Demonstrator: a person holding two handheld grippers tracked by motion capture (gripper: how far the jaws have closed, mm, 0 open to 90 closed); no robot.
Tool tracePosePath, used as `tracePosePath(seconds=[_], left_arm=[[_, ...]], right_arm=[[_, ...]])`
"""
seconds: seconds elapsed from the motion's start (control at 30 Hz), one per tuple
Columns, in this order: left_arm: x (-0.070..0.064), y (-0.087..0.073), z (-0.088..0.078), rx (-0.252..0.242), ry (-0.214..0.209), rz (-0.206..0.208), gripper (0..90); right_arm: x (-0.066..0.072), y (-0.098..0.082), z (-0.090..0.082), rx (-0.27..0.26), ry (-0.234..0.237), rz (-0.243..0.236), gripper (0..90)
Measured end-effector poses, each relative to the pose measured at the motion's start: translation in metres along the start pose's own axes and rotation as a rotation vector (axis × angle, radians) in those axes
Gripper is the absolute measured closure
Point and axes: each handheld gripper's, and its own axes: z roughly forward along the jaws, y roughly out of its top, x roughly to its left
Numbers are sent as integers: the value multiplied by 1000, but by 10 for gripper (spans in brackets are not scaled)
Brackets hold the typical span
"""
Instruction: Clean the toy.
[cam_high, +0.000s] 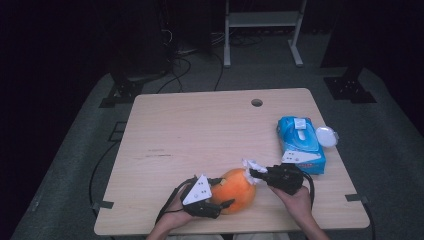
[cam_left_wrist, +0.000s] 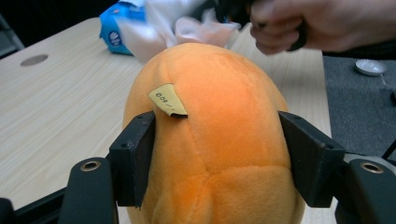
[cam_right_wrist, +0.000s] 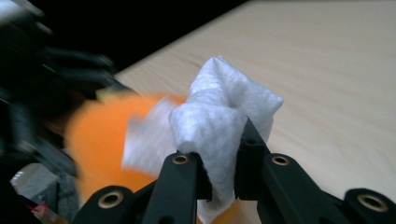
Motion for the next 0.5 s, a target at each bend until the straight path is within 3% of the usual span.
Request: tracePosePath(seconds=[0.03,0.1,0.23,0.3,0.33,0.43,0.5], left_arm=[[-2,1,1,1,-4,8,325],[-3,3,2,3,-5,7,308],[2,5,2,-7,20,-80,195],[3,5,4,3,27,-101,180],[2,4,5,4,26,-96,187],[-5,6,6,8,37,-14,282],[-9,8,6,27,38,27,292]], right_arm=[[6,4,0,-12,19,-16,798],[11,6,4,13,4,-64,797],[-3,-4,5,45,-39,-18,798],[-6,-3,2,40,-39,9,798],[-3,-2,2,38,-39,-4,797],[14,7,2,12,21,-56,798],[22,10,6,34,16,-105,797]])
